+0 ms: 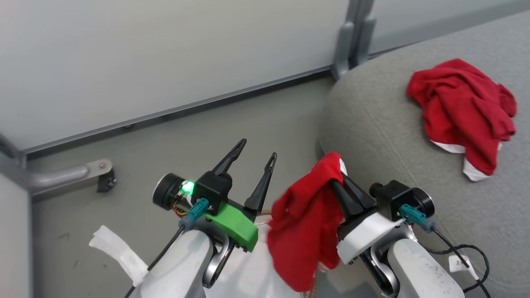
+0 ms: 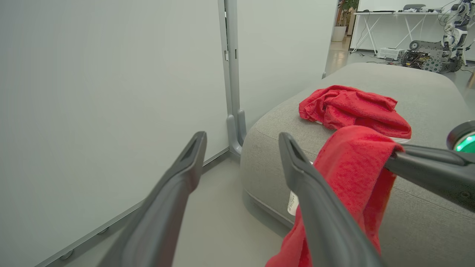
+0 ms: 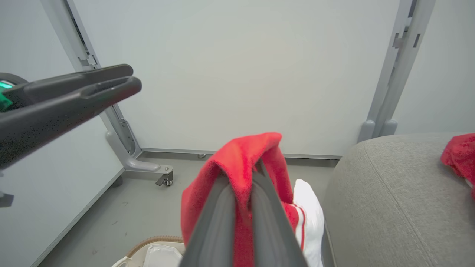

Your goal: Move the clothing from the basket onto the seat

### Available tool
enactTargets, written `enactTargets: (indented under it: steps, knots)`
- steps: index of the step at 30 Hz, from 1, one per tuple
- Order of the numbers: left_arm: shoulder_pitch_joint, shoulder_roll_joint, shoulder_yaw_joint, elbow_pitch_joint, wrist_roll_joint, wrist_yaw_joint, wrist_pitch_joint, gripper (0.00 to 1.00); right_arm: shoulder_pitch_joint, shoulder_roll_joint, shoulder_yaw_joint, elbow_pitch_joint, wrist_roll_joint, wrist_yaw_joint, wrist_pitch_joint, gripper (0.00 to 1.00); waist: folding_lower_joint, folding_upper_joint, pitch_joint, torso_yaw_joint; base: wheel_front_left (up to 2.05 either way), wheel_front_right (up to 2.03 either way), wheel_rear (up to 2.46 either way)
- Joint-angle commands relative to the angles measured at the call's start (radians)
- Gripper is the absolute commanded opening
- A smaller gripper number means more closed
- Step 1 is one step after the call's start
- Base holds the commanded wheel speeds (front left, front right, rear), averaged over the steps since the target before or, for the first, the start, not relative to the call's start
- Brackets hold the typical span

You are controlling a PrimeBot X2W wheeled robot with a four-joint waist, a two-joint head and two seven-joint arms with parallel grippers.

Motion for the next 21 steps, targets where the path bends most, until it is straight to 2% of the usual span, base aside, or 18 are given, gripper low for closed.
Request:
enactTargets:
  steps: [1, 6, 8, 11, 21]
  knots:
    - [0.020, 0.011, 0.013, 0.002, 0.015, -0.005, 0.000, 1.00, 0.017, -0.002, -0.009, -0.023, 0.004, -0.001, -0.002, 0.00, 0.0000, -0.0001, 0.022, -0.103, 0.00, 0.00, 0.00]
    - [0.062, 0.023, 0.053, -0.010, 0.033, -0.014, 0.000, 1.00, 0.038, -0.002, -0.021, -0.074, 0.015, -0.001, -0.002, 0.00, 0.0000, -0.0001, 0.035, -0.209, 0.00, 0.00, 0.00]
    - [0.093, 0.024, 0.087, -0.026, 0.050, -0.020, 0.000, 1.00, 0.053, -0.002, -0.040, -0.103, 0.019, -0.001, -0.002, 0.00, 0.0000, -0.0001, 0.048, -0.288, 0.00, 0.00, 0.00]
    - [0.110, 0.025, 0.108, -0.034, 0.066, -0.027, 0.000, 1.00, 0.052, -0.002, -0.057, -0.123, 0.012, -0.001, -0.002, 0.00, 0.0000, -0.0001, 0.058, -0.340, 0.00, 0.00, 0.00]
    - [0.094, 0.025, 0.113, -0.034, 0.103, -0.053, 0.000, 1.00, -0.057, -0.001, -0.206, -0.223, -0.074, -0.001, -0.002, 0.00, 0.0000, -0.0001, 0.127, -0.379, 0.00, 0.00, 0.00]
